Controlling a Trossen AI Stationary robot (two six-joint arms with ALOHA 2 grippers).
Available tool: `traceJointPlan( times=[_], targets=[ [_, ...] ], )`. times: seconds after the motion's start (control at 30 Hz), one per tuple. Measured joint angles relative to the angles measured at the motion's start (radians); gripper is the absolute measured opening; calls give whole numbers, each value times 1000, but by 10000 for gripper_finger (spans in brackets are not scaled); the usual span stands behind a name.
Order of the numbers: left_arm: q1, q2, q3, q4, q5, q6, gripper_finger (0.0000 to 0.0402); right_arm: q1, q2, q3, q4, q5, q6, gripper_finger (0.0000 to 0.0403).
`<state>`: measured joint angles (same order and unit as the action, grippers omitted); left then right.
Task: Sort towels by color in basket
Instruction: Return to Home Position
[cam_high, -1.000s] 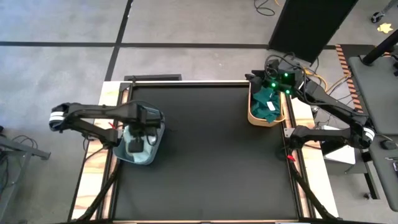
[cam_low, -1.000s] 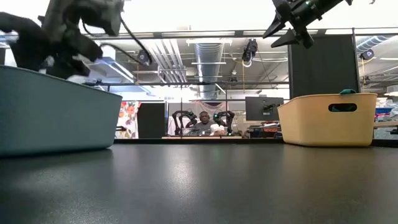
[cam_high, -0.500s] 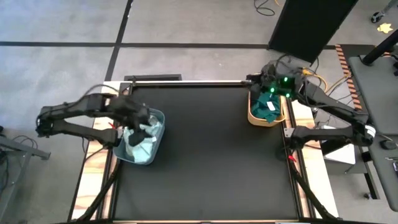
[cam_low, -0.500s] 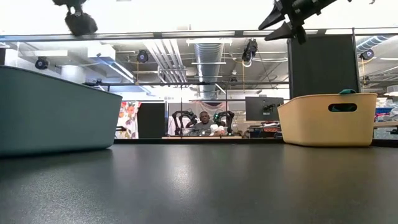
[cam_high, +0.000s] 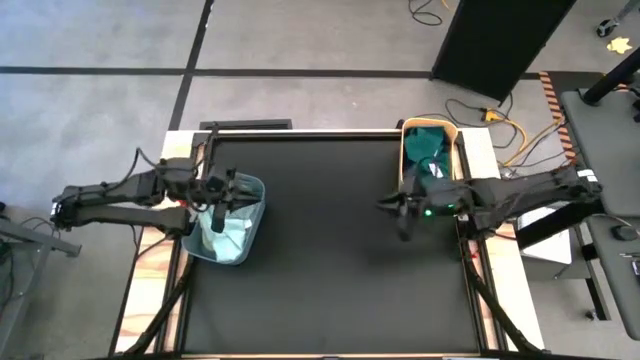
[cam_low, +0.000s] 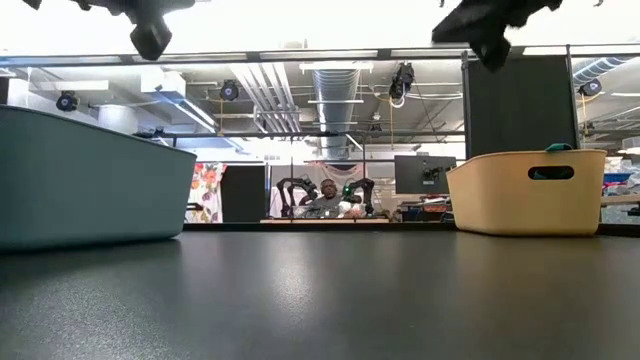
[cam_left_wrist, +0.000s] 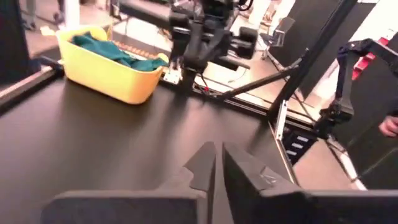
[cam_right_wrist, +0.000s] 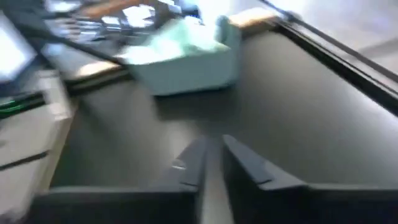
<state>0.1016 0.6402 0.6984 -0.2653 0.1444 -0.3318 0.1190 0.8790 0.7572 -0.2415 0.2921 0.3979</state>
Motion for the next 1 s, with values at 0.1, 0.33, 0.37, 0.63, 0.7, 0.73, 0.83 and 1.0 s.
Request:
traceJointPlan(
  times=[0.1,0.33,0.37,0.63,0.7,0.73,0.83,1.0],
  targets=[
    [0,-32,-9,5,-76,11,29,8,-78,8,0,-127,-113,22],
    [0,-29,-11,4,-169,1,82,8,-219,12,-158,-136,-346,32],
    [0,-24,-11,4,-169,1,86,8,-230,12,-158,-135,-331,34],
    [-1,-13,-128,263,-81,141,91,5,-326,-135,-119,-201,-551,45],
    [-1,-41,-182,291,-30,149,91,5,-393,-216,-75,-300,-573,47],
    [-1,-59,-208,291,-15,150,91,6,-426,-254,-45,-325,-572,48],
    [-1,-134,-277,292,4,180,91,5,-538,-350,11,-344,-571,47],
    [-1,-329,-363,299,5,249,91,5,-773,-447,56,-344,-570,41]
  ],
)
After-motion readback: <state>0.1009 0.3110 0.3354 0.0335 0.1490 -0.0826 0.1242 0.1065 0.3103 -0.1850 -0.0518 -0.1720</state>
